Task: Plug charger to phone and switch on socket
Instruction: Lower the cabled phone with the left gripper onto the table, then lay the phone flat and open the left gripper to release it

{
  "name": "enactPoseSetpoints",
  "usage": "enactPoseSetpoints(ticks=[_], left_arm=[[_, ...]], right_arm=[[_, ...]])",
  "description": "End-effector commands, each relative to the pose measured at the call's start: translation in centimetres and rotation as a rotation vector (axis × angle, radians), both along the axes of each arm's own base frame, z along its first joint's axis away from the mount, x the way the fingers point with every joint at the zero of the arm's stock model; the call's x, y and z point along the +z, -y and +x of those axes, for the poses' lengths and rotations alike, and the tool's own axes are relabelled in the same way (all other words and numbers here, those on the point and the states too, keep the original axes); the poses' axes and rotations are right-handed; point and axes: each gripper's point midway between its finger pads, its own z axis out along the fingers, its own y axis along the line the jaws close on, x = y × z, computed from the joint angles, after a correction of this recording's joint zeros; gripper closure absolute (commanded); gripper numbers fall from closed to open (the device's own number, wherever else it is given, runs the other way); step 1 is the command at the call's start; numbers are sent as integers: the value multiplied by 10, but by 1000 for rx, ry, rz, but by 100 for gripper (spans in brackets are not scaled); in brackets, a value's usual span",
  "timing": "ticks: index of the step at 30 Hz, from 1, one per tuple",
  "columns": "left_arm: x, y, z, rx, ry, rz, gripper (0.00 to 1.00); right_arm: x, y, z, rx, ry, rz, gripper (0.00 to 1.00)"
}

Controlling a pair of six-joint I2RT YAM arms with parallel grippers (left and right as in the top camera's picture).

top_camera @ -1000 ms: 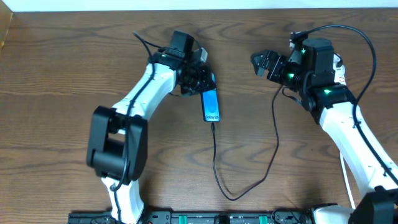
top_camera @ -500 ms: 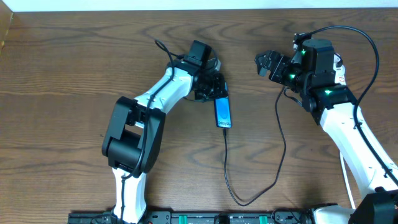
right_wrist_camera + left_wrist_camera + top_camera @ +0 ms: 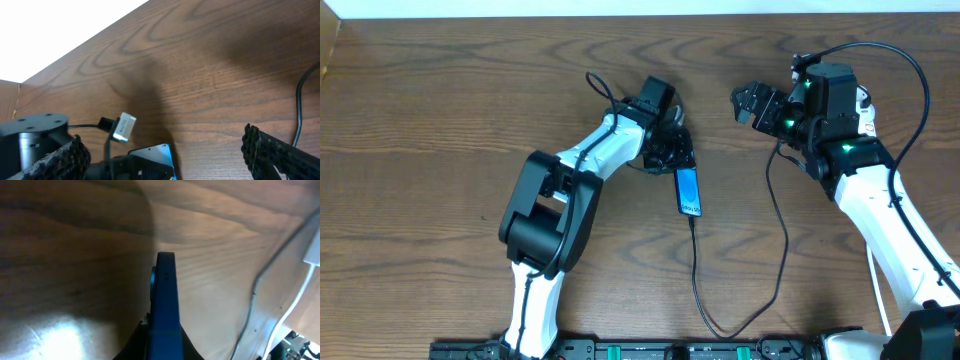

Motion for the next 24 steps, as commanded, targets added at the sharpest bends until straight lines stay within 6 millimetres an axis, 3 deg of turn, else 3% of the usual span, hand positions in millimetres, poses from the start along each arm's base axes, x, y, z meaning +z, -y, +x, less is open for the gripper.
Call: enactPoseSetpoints(ticks=[1,24], left_arm=[[2,2,0,30,-33,-19,93],[1,1,0,43,-41,-9,91]], right_arm=[[5,3,0,-2,19,-20,2],[4,4,-1,-3,13,-21,4]])
